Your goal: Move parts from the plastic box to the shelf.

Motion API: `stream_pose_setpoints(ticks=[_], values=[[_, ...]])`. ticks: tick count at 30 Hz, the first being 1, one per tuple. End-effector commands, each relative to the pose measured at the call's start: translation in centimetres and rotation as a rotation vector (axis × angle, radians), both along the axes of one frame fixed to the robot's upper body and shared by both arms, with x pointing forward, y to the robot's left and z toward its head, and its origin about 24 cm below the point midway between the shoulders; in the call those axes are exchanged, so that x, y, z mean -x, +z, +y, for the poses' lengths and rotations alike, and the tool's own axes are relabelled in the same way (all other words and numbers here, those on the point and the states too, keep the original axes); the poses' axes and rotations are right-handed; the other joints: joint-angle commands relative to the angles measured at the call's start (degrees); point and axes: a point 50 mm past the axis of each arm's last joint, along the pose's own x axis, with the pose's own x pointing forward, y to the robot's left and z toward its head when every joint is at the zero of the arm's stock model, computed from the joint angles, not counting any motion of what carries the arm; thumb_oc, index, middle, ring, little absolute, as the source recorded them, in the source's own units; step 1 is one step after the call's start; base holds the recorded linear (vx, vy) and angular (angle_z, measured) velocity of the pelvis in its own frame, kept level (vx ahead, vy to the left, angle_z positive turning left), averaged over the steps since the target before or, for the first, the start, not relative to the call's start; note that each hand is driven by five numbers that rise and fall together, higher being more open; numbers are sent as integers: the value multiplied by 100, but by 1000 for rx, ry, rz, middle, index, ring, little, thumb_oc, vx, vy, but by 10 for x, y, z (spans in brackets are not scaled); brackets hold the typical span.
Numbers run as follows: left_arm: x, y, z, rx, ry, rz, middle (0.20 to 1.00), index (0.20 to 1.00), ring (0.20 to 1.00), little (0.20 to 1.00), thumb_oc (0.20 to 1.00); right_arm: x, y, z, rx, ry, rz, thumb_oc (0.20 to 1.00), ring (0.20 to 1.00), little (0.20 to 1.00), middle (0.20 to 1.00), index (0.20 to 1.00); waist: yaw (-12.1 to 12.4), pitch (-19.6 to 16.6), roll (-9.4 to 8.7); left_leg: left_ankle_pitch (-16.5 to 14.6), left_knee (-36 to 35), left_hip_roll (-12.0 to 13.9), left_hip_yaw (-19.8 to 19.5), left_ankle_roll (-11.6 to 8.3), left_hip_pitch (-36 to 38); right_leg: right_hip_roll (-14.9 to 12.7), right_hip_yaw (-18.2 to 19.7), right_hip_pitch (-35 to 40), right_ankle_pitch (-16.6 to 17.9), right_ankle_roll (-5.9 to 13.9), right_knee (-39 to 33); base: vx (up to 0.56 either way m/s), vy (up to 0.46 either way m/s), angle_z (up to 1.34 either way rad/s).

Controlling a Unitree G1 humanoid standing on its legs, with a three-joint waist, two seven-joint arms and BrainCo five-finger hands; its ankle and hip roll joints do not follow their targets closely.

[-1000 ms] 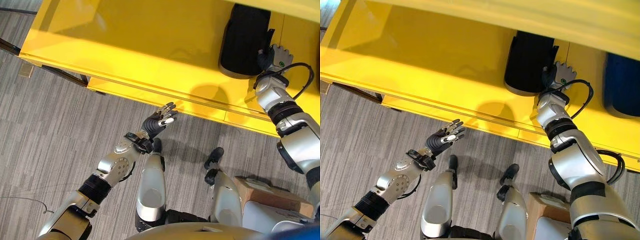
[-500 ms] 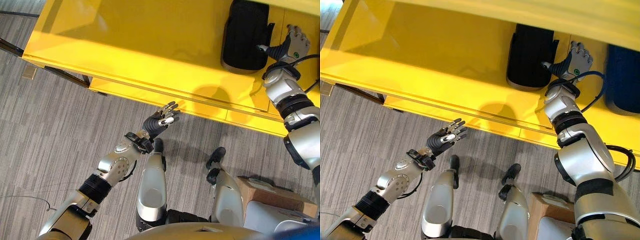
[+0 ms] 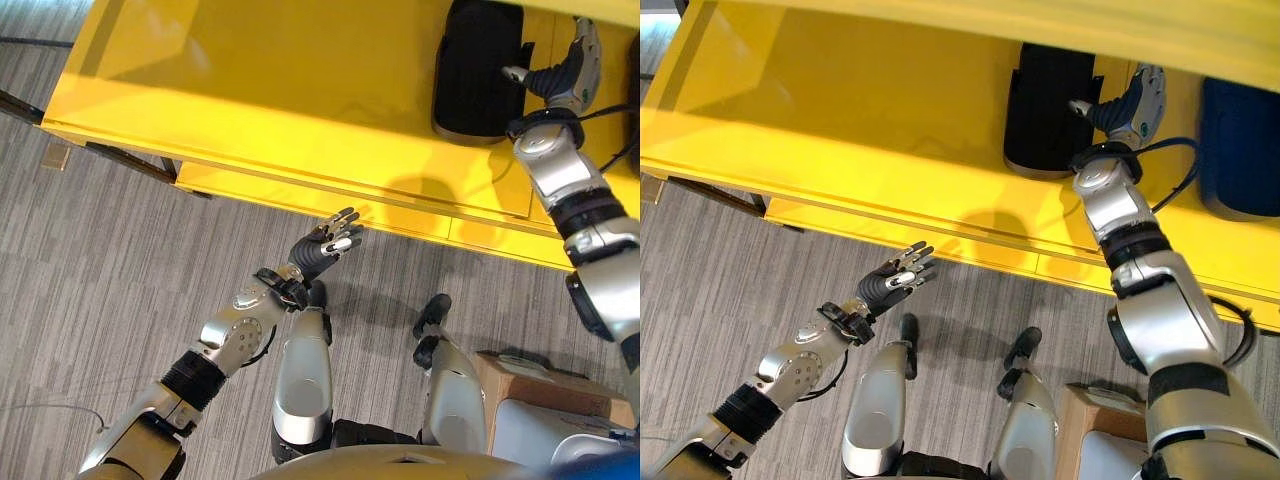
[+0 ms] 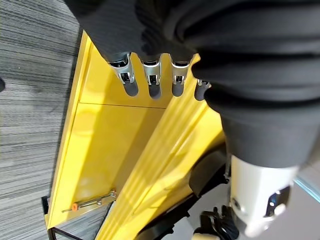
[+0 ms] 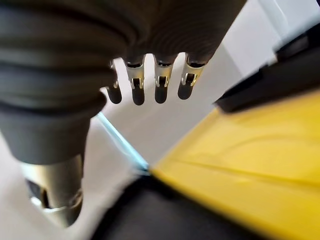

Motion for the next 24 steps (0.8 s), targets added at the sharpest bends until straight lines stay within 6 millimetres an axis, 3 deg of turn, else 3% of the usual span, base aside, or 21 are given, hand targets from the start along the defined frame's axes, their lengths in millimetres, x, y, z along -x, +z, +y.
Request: stream_pose_setpoints(ticks=[1, 2, 8, 11, 15, 18, 22, 24], values=[[13, 17, -17, 111, -36, -91, 1000, 1000, 1000, 1000, 1000, 10, 18, 9, -54, 133, -130, 1000, 1000, 1000, 1000, 1000, 57, -162, 159, 543, -698, -42, 145, 193, 192, -128, 169, 184, -1060, 493, 1148, 3, 54, -5], [16, 14, -13, 119, -8, -99, 1000, 1000, 1000, 1000, 1000, 24, 5, 24, -108, 286, -145, 1000, 1000, 1000, 1000, 1000, -90, -162, 131, 542, -765, -34, 209, 201, 296, -95, 238, 228, -1065, 491, 1104, 3, 51, -10], [23, 7, -5, 159, 73, -100, 1000, 1000, 1000, 1000, 1000, 71, -42, 58, -87, 517, -133, 1000, 1000, 1000, 1000, 1000, -487, -162, 19, 589, -1071, -6, 352, 182, 646, 22, 457, 427, -1030, 509, 860, -3, 37, -13], [28, 1, -1, 170, 101, -102, 1000, 1000, 1000, 1000, 1000, 95, -72, 57, -86, 551, -84, 1000, 1000, 1000, 1000, 1000, -650, -234, -27, 636, -1284, 11, 426, 171, 857, 64, 544, 586, -1011, 543, 696, 14, 16, -21], [43, -10, 18, 149, 122, -97, 1000, 1000, 1000, 1000, 1000, 126, -130, 42, -133, 588, 169, 1000, 1000, 1000, 1000, 1000, -879, -584, -91, 764, -1667, 30, 519, 130, 1158, 135, 642, 903, -958, 608, 321, 22, 11, -19], [51, -14, 29, 129, 120, -96, 1000, 1000, 1000, 1000, 1000, 139, -141, 35, -118, 614, 204, 1000, 1000, 1000, 1000, 1000, -944, -758, -131, 793, -1745, 13, 540, 136, 1282, 159, 686, 1049, -921, 621, 186, 4, 34, -14], [59, -17, 34, 87, 70, -102, 1000, 1000, 1000, 1000, 1000, 155, -132, 25, -16, 555, 107, 1000, 1000, 1000, 1000, 1000, -1048, -1030, -221, 747, -1816, -48, 613, 176, 1452, 150, 759, 1222, -851, 683, 2, 11, 85, -5], [62, -21, 31, -26, -7, -127, 1000, 1000, 1000, 1000, 1000, 155, -133, 17, 10, 502, 116, 1000, 1000, 1000, 1000, 1000, -1157, -1186, -270, 655, -1819, -113, 772, 223, 1614, 85, 785, 1333, -794, 769, -80, -2, 235, -11]])
